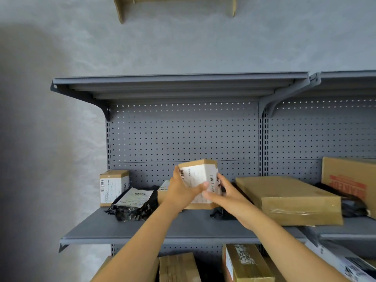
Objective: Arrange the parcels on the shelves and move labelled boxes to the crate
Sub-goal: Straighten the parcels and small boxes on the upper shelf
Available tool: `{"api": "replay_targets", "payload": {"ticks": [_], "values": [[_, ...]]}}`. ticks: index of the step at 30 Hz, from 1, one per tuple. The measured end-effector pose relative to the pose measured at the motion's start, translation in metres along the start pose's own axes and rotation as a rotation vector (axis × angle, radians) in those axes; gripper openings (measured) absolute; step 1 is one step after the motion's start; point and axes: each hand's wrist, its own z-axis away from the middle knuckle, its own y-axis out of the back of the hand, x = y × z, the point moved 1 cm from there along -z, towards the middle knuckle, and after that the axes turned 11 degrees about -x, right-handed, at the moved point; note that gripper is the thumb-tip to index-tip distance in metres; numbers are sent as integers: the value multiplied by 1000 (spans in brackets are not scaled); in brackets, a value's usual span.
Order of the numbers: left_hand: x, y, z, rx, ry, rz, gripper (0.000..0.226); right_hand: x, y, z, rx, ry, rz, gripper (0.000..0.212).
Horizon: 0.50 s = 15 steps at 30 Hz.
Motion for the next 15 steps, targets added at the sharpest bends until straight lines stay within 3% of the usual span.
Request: {"api": "replay_targets", "payload": {"ticks": [2,5,8,12,15], "values": [[10,0,4,19,8,22,64,1,-1,1,44,-6,70,95],[15,9,6,-56,77,248,32,4,9,7,80,-34,-195,56],[13,16,13,-129,85,310,32,8,16,16,-14,7,-407,37],[9,15,24,-328,83,424,37,8,16,18,-54,30,-425,40],[5,15,27,-388,51,436,43,9,17,16,-48,44,-427,41]]}}
